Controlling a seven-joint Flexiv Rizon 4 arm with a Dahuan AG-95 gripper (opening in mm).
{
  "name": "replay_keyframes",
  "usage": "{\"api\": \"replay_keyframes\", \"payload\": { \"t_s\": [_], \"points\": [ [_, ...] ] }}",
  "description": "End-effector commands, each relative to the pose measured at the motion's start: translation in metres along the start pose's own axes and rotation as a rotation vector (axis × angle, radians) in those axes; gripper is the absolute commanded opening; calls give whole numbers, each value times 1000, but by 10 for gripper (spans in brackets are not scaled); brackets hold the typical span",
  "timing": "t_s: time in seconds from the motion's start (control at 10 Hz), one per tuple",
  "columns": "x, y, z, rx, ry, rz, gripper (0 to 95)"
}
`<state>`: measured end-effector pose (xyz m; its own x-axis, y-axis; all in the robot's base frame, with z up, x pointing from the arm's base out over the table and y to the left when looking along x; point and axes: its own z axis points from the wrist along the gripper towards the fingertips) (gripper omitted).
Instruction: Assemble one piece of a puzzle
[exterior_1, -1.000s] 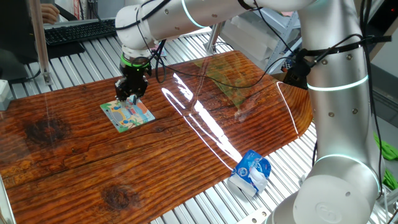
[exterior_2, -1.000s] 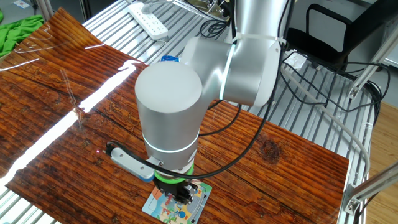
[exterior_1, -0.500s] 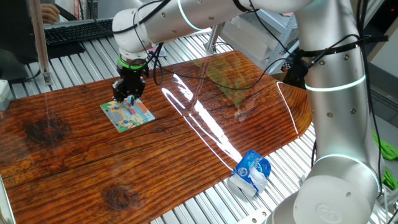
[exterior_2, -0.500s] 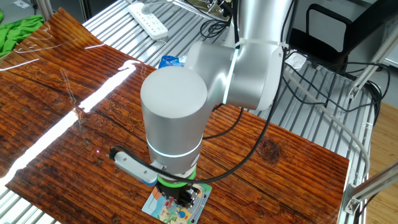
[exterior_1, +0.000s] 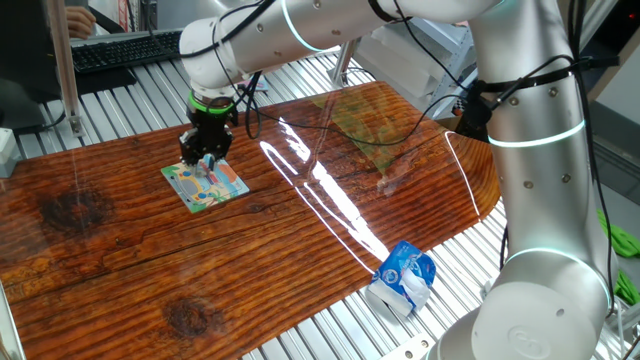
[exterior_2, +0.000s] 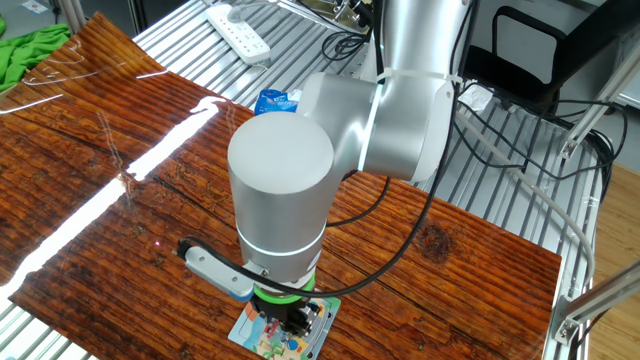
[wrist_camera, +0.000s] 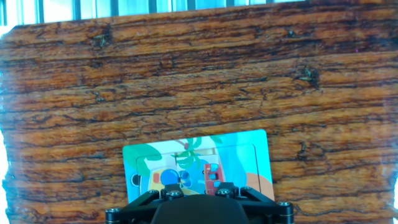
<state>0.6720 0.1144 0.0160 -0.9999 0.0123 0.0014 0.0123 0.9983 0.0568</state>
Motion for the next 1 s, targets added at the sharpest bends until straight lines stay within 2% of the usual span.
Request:
{"api": "replay_keyframes", "payload": {
  "t_s": [0.1, 1.0],
  "points": [
    [-2, 1, 2, -2, 2, 1, 0],
    [-6, 2, 3, 0, 1, 3, 0]
  ]
}}
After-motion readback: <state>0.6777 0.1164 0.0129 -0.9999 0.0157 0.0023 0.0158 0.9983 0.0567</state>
